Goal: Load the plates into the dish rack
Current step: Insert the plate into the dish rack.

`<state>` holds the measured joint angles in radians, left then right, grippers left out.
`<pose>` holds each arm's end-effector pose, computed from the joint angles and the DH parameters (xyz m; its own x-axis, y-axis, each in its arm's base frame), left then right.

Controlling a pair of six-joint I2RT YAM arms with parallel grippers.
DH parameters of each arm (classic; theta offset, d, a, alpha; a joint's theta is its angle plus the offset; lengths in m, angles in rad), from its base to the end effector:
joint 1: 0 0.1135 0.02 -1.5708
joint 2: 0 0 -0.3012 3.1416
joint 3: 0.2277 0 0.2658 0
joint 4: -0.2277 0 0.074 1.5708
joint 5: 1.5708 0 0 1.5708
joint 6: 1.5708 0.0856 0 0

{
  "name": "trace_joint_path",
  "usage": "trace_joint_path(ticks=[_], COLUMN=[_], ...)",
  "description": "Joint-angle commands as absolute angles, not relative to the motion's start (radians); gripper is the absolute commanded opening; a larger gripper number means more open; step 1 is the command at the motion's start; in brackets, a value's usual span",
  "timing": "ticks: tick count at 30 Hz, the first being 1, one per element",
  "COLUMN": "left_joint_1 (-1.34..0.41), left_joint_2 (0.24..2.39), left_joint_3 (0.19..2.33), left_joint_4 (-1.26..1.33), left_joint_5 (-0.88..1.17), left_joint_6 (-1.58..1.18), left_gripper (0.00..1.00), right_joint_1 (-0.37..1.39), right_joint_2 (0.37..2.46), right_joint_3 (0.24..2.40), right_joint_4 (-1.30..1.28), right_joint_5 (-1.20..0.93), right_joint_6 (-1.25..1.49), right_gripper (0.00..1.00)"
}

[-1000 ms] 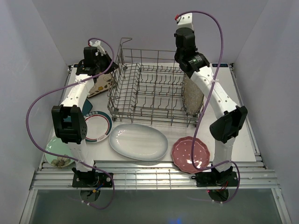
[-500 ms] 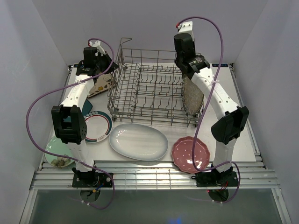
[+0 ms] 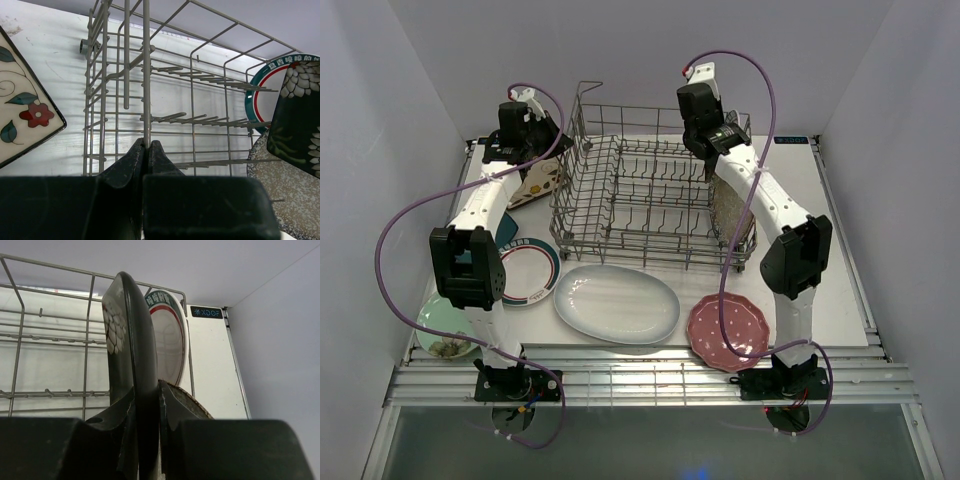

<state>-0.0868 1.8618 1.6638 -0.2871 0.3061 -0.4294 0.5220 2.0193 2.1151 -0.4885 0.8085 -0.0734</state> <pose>0.5056 -0.0699 0.3374 -0.5673 -0.3491 -0.7458 0.1232 0.8595 -0.4961 0.4865 0.2084 0.4185 -0.3480 -0.2586 -0.9011 0.2099 0.9153 -0.3438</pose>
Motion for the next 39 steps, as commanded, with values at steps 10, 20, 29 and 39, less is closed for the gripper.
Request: trace_joint_path(ticks=[10, 20, 29, 39], left_joint_1=[-0.084, -0.084, -0.083, -0.081], left_joint_2=[1.795, 1.781, 1.752, 1.715], left_joint_3=[1.621, 1.603, 1.549, 1.505], left_joint_4=[-0.387, -0.379, -0.334, -0.287], left_joint_5=[0.336, 0.337, 0.368, 0.367], left_joint_6=[-0.413, -0.42, -0.489, -0.514], left_gripper=[0.0, 0.0, 0.0, 0.0], right_joint_1=[0.496, 0.459, 0.425, 0.414], right_joint_2=[2.028, 2.083, 2.108, 2.155], right_joint_3=[2.203, 2.257, 2.313, 2.345], right_joint_4=[-0.408, -0.443, -0.528, -0.557], right_joint_5=[0.85, 0.853, 0.864, 0.815], right_joint_6=[-0.068, -0.02, 0.06, 0.041], right_gripper=[0.08, 0.08, 0.08, 0.08])
